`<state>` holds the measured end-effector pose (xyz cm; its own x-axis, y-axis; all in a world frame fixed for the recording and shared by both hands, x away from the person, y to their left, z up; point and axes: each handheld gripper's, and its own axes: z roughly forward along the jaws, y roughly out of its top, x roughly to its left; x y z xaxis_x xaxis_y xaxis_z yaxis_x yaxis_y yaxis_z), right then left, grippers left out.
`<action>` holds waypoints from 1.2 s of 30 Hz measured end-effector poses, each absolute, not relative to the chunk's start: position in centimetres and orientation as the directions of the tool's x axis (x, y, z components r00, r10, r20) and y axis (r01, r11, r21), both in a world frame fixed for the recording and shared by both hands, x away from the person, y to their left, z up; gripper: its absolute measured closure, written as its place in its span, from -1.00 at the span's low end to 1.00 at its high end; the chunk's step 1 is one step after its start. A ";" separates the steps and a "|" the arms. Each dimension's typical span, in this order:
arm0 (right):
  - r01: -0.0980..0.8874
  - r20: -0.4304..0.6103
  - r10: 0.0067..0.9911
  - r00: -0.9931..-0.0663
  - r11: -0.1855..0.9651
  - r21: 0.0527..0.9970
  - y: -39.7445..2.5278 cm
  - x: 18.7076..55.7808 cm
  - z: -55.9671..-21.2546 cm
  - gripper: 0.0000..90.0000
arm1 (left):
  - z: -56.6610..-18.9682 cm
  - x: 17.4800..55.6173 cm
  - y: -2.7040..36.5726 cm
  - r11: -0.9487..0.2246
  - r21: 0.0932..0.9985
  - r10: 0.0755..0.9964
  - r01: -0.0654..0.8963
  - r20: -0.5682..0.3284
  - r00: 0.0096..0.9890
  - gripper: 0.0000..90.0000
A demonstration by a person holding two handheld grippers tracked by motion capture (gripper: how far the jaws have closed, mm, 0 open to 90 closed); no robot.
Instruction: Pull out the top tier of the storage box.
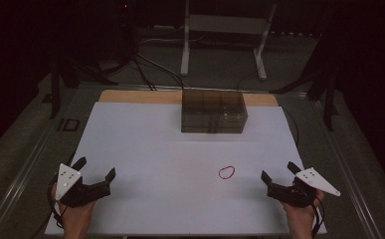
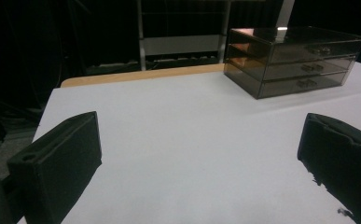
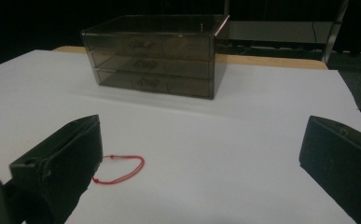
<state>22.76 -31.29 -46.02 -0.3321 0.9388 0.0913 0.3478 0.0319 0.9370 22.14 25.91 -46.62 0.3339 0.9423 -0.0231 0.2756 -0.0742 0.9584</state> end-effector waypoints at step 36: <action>0.313 0.078 0.943 -0.325 0.029 0.949 -28.6 25.5 -44.2 -1.00 | -46.9 22.3 25.3 -0.071 0.955 0.934 0.288 -0.037 0.354 -0.97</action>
